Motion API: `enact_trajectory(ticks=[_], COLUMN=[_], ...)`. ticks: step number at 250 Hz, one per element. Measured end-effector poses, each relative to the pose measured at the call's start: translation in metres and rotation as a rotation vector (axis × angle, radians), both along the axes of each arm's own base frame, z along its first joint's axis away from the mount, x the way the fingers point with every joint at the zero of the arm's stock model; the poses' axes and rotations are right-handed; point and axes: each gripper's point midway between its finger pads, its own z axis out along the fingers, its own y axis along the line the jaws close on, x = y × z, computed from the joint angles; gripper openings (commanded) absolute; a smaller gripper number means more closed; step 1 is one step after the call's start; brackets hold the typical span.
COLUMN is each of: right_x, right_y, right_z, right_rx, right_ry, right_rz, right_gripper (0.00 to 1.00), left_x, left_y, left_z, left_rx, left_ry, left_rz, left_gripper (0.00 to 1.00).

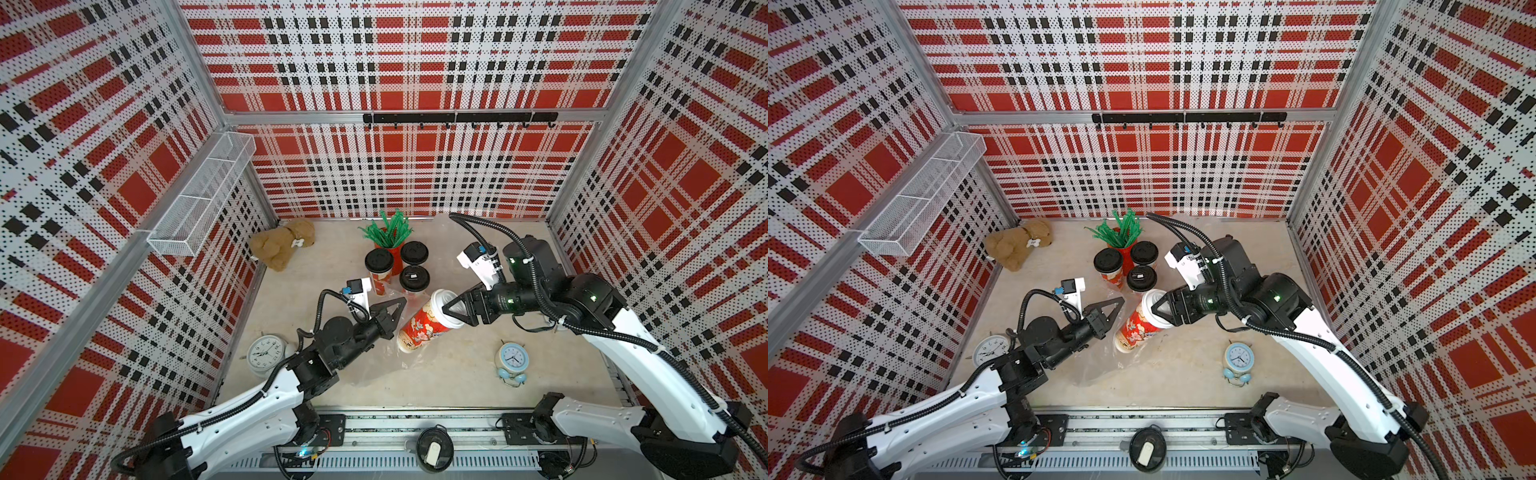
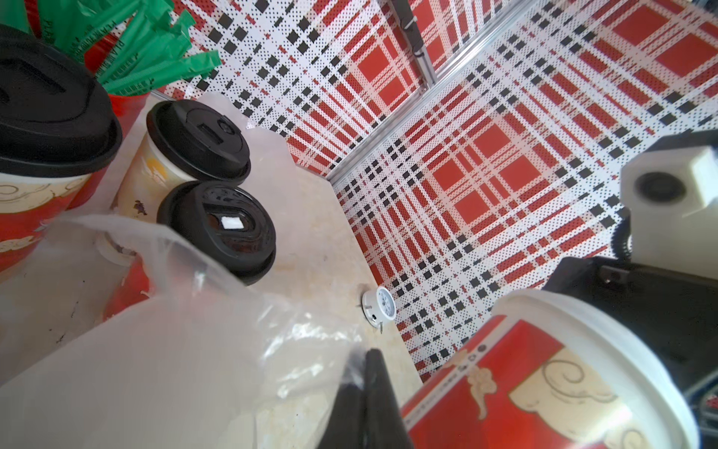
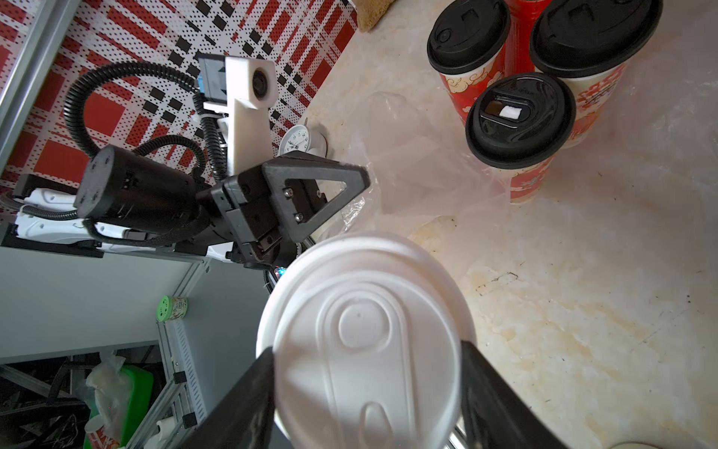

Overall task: Pack milk tea into plastic carrier bags
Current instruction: Place the milk tea cup in the plastic carrier bag.

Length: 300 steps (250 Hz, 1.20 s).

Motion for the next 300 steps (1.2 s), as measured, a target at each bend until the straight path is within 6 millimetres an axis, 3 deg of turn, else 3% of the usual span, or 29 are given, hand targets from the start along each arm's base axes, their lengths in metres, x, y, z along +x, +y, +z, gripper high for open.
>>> enact_trajectory(ticks=[91,269,300], right_x=[0.004,-0.002,-0.006], right_y=[0.020,0.061,0.069], right_z=[-0.033,-0.090,-0.092], right_rx=[0.019,0.138,0.155], right_ry=[0.044,0.155,0.164], right_rz=[-0.009,-0.054,-0.049], right_gripper=[0.41,0.39,0.39], left_x=[-0.006,-0.016,-0.017], left_y=[0.007,0.017,0.020], left_z=[-0.006,0.005,0.010], left_rx=[-0.060,-0.171,-0.188], left_ry=[-0.011,-0.081,-0.097], left_rz=[0.073,0.189,0.207], left_gripper=[0.00,0.00,0.00])
